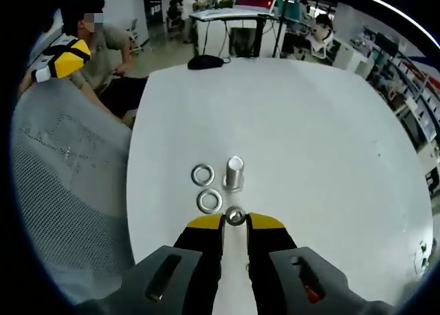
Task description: Place the washer onto the threaded stud by aligning its center hole with the stud, sliding it down to the base, and recovering from edge contact or off-axis alignment until the washer reaches the visible bottom stop.
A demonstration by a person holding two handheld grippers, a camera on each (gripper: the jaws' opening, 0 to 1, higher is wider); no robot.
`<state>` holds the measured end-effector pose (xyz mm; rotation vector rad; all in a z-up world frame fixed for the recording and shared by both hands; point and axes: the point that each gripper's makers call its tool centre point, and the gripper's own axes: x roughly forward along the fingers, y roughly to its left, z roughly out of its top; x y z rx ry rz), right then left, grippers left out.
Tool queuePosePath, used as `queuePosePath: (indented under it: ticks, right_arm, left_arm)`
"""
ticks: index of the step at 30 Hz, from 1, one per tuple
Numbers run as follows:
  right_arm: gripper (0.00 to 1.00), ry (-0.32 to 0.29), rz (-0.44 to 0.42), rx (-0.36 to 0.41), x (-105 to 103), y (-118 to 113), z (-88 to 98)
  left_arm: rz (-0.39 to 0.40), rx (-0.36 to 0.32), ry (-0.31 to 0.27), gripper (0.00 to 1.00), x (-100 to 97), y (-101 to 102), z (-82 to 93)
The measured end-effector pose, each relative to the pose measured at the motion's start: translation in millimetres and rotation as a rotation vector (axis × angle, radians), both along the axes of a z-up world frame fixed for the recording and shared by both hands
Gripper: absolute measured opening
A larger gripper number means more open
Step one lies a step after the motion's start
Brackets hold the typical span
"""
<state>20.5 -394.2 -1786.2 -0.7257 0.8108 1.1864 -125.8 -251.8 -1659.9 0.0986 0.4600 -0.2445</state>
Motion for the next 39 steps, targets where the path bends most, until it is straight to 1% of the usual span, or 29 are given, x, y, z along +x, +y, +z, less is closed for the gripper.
queuePosePath:
  ticks: [7,13,20,31,35,37,39]
  right_arm:
    - [0.14,-0.006,0.010,-0.023,4,-2,-4.2]
    - [0.14,-0.001,0.012,-0.026,5,0,-7.2]
    - [0.14,0.009,0.010,-0.044,6,-2,-15.4]
    - [0.14,0.034,0.014,-0.092,3,0,-38.8]
    - [0.14,0.050,0.013,-0.106,1,0,-46.6]
    - [0.14,0.074,0.034,-0.114,-4,0,-51.2]
    - [0.15,0.065,0.040,-0.114,-3,0,-52.5]
  left_arm:
    - [0.004,-0.008,-0.012,0.02,0.7,0,2.1]
    - [0.003,-0.005,-0.005,0.02,0.5,0,0.9]
    - [0.005,-0.004,-0.002,0.02,0.3,1,0.4]
    - [0.008,-0.002,0.008,0.02,-0.1,1,-1.4]
    - [0.010,-0.002,0.011,0.02,-0.1,1,-1.7]
    - [0.010,-0.002,0.012,0.02,0.0,1,-1.9]
    - [0.009,-0.001,0.015,0.02,-0.1,1,-2.4]
